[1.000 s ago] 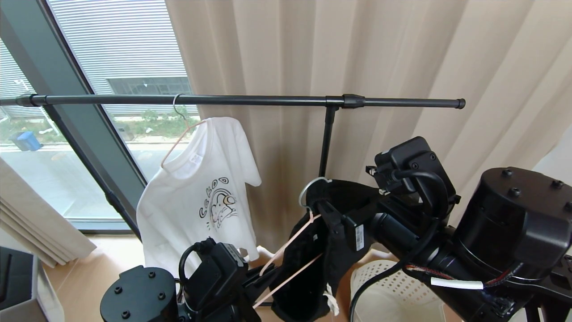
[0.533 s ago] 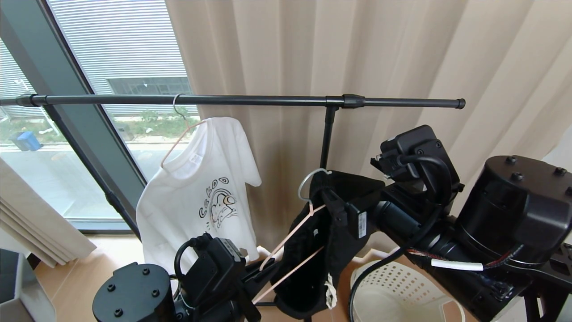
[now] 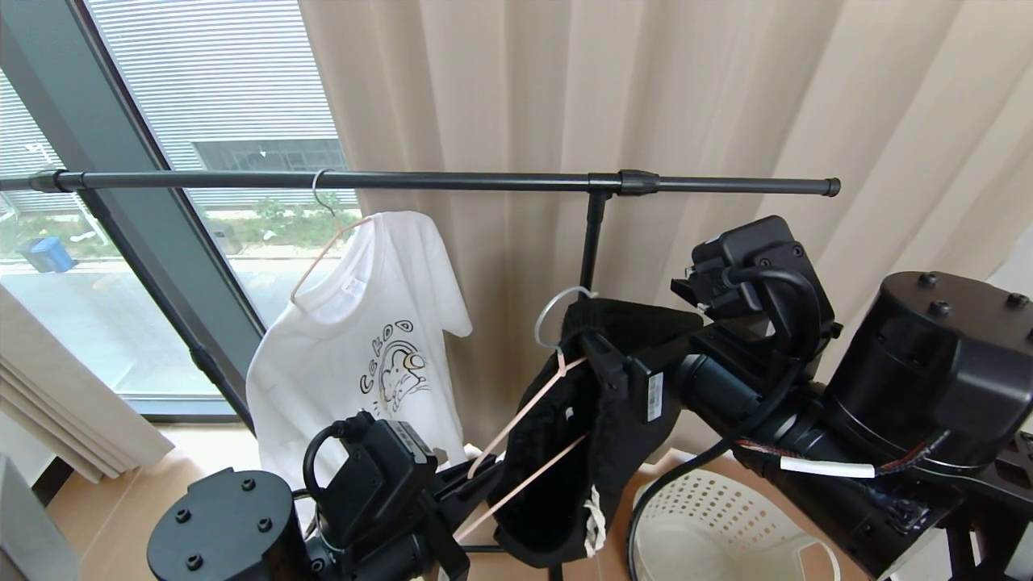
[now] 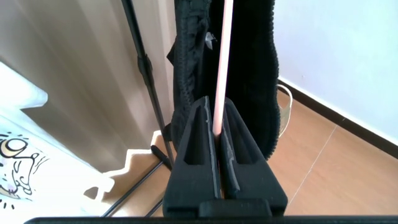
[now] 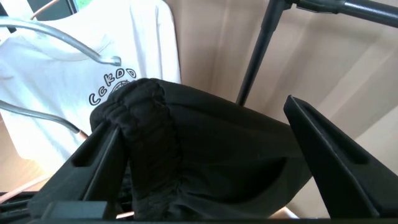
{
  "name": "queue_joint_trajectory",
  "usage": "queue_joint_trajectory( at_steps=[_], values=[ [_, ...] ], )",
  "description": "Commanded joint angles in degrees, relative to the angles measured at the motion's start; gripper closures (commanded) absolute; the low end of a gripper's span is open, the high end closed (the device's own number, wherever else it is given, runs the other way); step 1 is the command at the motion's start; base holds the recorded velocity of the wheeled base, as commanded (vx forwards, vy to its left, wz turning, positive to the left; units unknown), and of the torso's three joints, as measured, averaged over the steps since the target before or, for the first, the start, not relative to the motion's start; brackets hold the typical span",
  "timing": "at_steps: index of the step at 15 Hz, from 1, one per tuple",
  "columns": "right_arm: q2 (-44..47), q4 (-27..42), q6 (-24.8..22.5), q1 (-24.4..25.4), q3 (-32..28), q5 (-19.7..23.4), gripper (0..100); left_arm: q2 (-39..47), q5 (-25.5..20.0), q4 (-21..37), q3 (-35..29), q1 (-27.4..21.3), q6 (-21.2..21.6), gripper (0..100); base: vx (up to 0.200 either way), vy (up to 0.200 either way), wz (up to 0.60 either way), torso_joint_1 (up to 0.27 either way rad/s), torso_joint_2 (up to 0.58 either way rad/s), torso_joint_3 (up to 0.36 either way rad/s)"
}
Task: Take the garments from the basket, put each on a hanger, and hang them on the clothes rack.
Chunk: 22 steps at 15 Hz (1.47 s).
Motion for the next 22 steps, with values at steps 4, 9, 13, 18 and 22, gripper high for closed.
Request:
queue_joint_trajectory(
  at_steps=[4, 9, 13, 18, 22],
  values=[
    [-0.42, -0.02, -0.03, 0.33, 0.27, -0.16, 0, -1.01, 0.08, -0.08, -0.15, 0.35, -0.1, 100, 0.0, 0.0, 0.0, 0.0, 0.0, 0.0],
    [-0.78, -0.02, -0.03, 1.56, 0.45, -0.25, 0, -1.71, 0.17, -0.08, -0.32, 0.79, -0.1, 100, 0.0, 0.0, 0.0, 0.0, 0.0, 0.0],
    [-1.48, -0.02, -0.03, 1.74, 0.45, -0.16, 0, -2.5, 0.17, -0.08, -0.32, 1.05, -0.18, 100, 0.0, 0.0, 0.0, 0.0, 0.0, 0.0],
    [-1.92, -0.02, 0.06, 2.44, 0.98, 0.02, 0, -2.94, 0.17, -0.08, -0.5, 1.75, -0.18, 100, 0.0, 0.0, 0.0, 0.0, 0.0, 0.0],
    [-2.45, -0.02, 0.06, 2.62, 1.5, 0.46, 0, -3.03, 0.17, -0.08, -1.73, 2.72, -0.27, 100, 0.0, 0.0, 0.0, 0.0, 0.0, 0.0]
  ],
)
